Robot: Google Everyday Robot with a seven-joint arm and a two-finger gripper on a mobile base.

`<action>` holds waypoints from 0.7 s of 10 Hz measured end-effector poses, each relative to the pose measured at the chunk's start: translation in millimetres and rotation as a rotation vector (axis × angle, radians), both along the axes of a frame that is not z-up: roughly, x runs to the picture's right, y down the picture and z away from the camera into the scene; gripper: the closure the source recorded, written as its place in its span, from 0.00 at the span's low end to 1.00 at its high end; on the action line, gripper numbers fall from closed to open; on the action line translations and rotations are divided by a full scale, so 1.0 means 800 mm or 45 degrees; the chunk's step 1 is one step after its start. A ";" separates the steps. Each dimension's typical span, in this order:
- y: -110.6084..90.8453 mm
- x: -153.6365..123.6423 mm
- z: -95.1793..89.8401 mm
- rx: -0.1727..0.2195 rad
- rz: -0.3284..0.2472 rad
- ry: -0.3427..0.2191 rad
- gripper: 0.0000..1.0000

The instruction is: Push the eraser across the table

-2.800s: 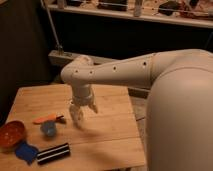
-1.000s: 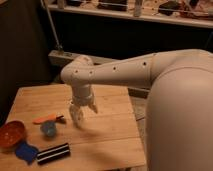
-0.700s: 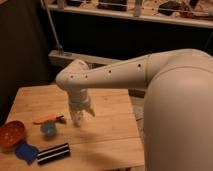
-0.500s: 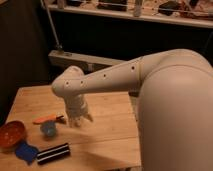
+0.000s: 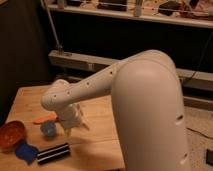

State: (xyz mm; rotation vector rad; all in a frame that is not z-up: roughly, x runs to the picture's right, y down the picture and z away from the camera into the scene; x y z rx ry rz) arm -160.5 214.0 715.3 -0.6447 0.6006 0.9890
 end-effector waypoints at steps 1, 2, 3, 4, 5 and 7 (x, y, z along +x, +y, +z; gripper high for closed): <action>0.005 -0.018 0.004 -0.002 -0.040 -0.032 0.52; 0.009 -0.029 0.008 -0.004 -0.068 -0.056 0.60; 0.013 -0.040 0.012 -0.001 -0.095 -0.081 0.68; 0.016 -0.055 0.016 0.009 -0.122 -0.121 0.80; 0.018 -0.069 0.020 0.029 -0.141 -0.164 0.92; 0.023 -0.086 0.025 0.056 -0.158 -0.218 1.00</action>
